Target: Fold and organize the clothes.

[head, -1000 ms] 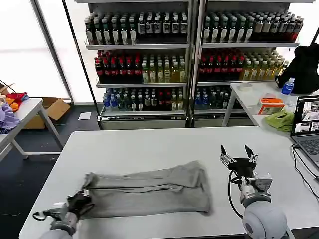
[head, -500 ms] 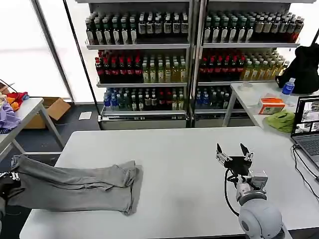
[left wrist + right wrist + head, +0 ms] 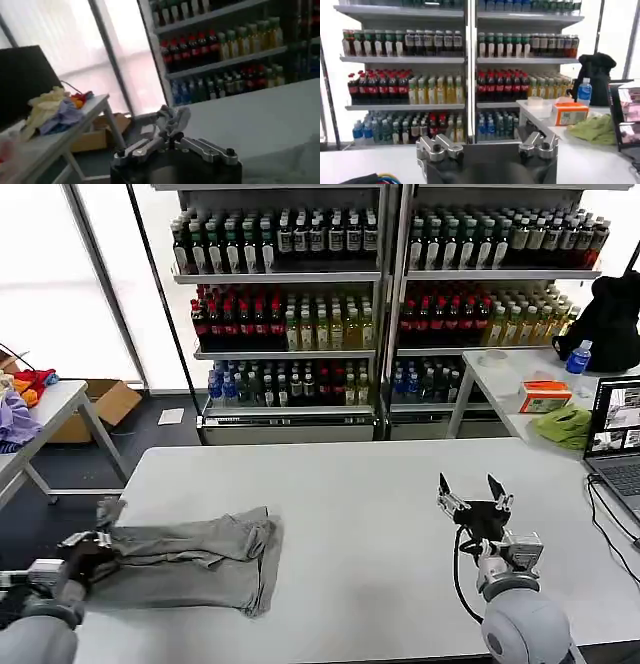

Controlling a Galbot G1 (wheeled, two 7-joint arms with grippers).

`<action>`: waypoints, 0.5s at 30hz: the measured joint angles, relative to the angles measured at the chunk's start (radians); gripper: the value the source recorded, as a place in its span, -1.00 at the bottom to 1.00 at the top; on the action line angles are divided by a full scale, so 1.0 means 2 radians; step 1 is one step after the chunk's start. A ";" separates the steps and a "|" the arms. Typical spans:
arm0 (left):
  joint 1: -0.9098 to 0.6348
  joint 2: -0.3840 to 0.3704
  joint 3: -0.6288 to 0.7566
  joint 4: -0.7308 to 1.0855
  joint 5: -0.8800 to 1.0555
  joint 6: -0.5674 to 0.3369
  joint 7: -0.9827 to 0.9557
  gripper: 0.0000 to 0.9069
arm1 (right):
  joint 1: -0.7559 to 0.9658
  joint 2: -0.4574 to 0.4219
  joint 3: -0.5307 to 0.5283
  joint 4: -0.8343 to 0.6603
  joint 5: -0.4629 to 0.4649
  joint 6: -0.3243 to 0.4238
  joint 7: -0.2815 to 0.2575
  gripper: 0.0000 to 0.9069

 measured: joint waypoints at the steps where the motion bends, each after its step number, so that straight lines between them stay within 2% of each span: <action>1: -0.001 -0.006 0.012 -0.004 -0.001 0.003 -0.003 -1.00 | -0.003 0.001 0.002 0.002 -0.002 0.000 0.000 1.00; 15: -0.031 -0.057 0.136 -0.024 -0.009 0.036 -0.025 -1.00 | -0.036 0.019 0.011 0.020 -0.021 0.000 0.001 1.00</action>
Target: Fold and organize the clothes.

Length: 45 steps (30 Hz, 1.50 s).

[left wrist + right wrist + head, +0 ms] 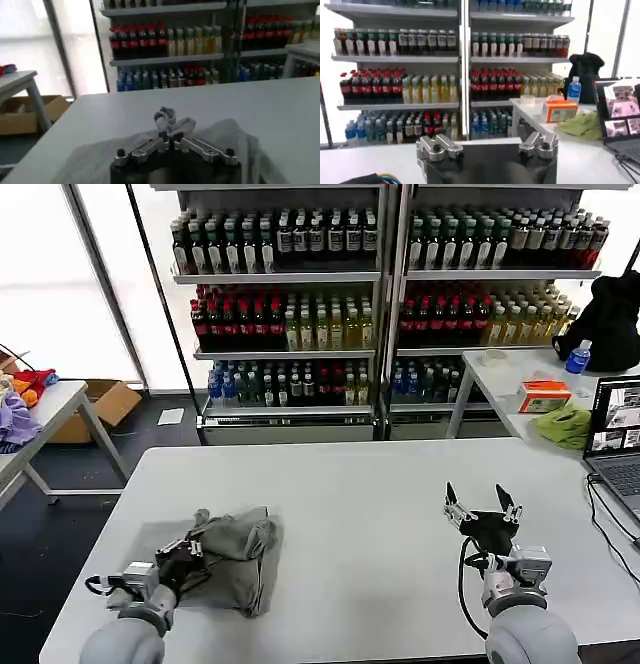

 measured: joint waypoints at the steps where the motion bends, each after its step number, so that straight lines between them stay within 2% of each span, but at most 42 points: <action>1: -0.001 -0.002 0.006 0.000 0.000 0.001 0.000 -1.00 | -0.001 0.001 -0.001 0.000 -0.002 0.000 0.000 1.00; 8: -0.011 -0.017 0.038 0.007 0.006 0.004 0.001 -1.00 | -0.004 0.008 -0.005 0.003 -0.009 -0.001 0.000 1.00; 23: -0.036 -0.028 0.055 0.023 0.005 0.006 0.003 -1.00 | -0.005 0.024 -0.021 0.001 -0.027 -0.002 0.000 1.00; 24: -0.036 -0.029 0.056 0.025 0.006 0.006 0.004 -0.38 | -0.005 0.024 -0.021 0.000 -0.027 -0.002 0.000 1.00; 25: -0.035 -0.031 0.058 0.028 0.007 0.005 0.006 0.64 | -0.004 0.024 -0.022 -0.001 -0.027 -0.002 0.000 1.00; 26: -0.035 -0.032 0.059 0.030 0.008 0.005 0.007 1.00 | -0.004 0.024 -0.021 -0.001 -0.028 -0.002 0.000 1.00; 34: -0.032 -0.045 0.067 0.039 -0.005 -0.006 0.014 1.00 | 0.003 0.023 -0.030 -0.012 -0.029 0.001 -0.003 1.00; 45: -0.029 -0.063 0.056 -0.015 -0.112 -0.020 -0.005 1.00 | 0.022 0.018 -0.052 -0.026 -0.033 -0.001 -0.001 1.00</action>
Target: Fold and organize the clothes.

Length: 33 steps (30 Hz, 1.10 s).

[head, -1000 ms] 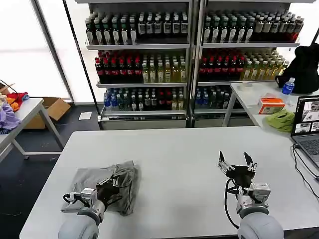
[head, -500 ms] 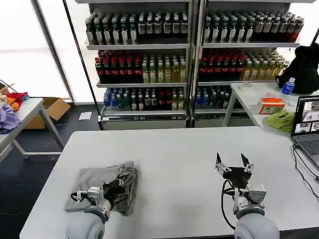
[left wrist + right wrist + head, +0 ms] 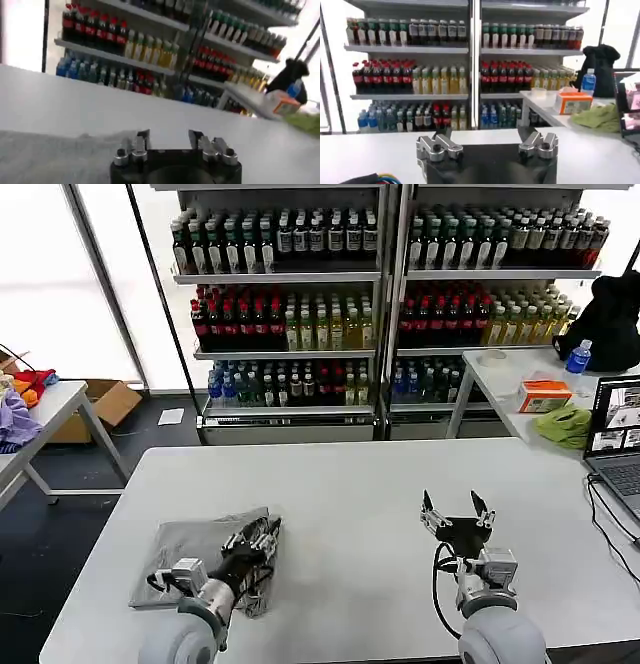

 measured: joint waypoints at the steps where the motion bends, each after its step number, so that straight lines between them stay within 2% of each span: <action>1: 0.000 0.002 -0.005 -0.004 -0.006 0.000 -0.003 1.00 | 0.001 -0.001 -0.002 -0.001 0.000 0.000 0.000 1.00; 10: 0.017 0.045 -0.095 -0.009 -0.017 0.006 -0.016 1.00 | 0.017 -0.013 -0.016 -0.013 0.010 0.007 -0.004 1.00; 16: 0.036 0.059 -0.145 0.009 0.000 0.003 -0.014 1.00 | 0.024 -0.017 -0.024 -0.020 0.016 0.009 -0.004 1.00; 33: 0.056 0.054 -0.175 0.048 0.028 -0.001 0.005 1.00 | 0.020 -0.025 -0.023 -0.013 0.023 0.007 -0.003 1.00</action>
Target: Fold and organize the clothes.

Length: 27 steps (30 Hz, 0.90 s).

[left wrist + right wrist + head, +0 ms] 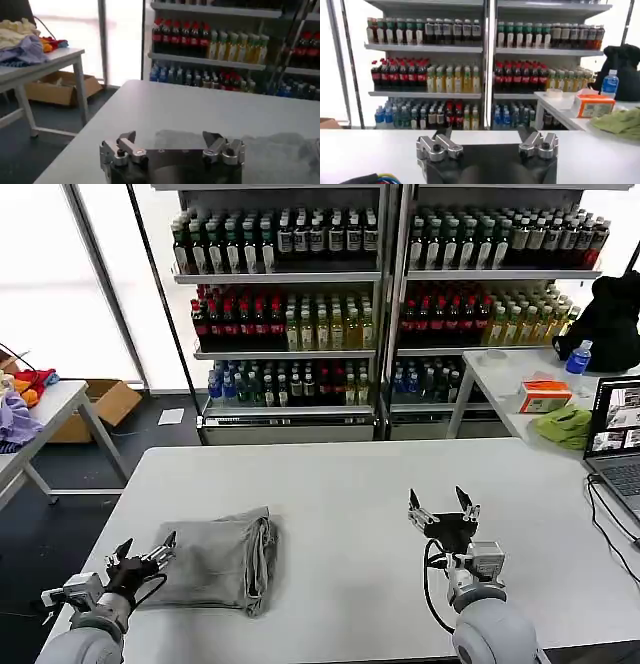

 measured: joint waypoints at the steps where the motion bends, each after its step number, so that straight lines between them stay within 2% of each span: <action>1: -0.001 0.000 0.000 0.002 0.001 -0.001 0.001 1.00 | -0.001 0.000 0.000 0.001 0.000 0.000 0.000 1.00; 16: 0.003 -0.004 0.004 0.029 0.011 -0.012 0.022 1.00 | -0.005 0.001 0.002 0.005 0.000 -0.001 0.000 1.00; 17: 0.003 -0.004 0.004 0.031 0.012 -0.012 0.023 0.78 | -0.005 0.001 0.003 0.005 0.000 -0.001 0.000 1.00; 18: 0.003 -0.005 0.005 0.033 0.013 -0.013 0.024 0.42 | -0.005 0.001 0.002 0.005 0.000 -0.001 0.000 1.00; 19: 0.003 -0.006 0.006 0.035 0.015 -0.013 0.025 0.42 | -0.005 0.001 0.003 0.005 0.000 -0.001 0.000 1.00; 20: 0.004 -0.007 0.007 0.036 0.016 -0.013 0.026 -0.02 | -0.005 0.001 0.003 0.005 0.000 -0.001 0.000 1.00; 21: 0.004 -0.007 0.008 0.038 0.017 -0.014 0.027 -0.60 | -0.006 0.001 0.003 0.005 0.000 -0.001 0.000 1.00; 22: 0.004 -0.008 0.009 0.040 0.018 -0.014 0.027 -0.84 | -0.006 0.001 0.003 0.006 0.000 -0.001 0.000 1.00; 23: 0.005 -0.009 0.010 0.041 0.018 -0.014 0.028 -0.84 | -0.007 0.001 0.004 0.006 0.000 -0.001 0.000 1.00; 24: 0.005 -0.010 0.011 0.042 0.018 -0.014 0.029 -0.98 | -0.007 0.000 0.004 0.006 0.000 -0.001 -0.001 1.00; 27: 0.003 -0.010 0.011 0.046 0.019 -0.014 0.032 -1.00 | -0.010 0.000 0.006 0.006 0.000 0.000 -0.001 1.00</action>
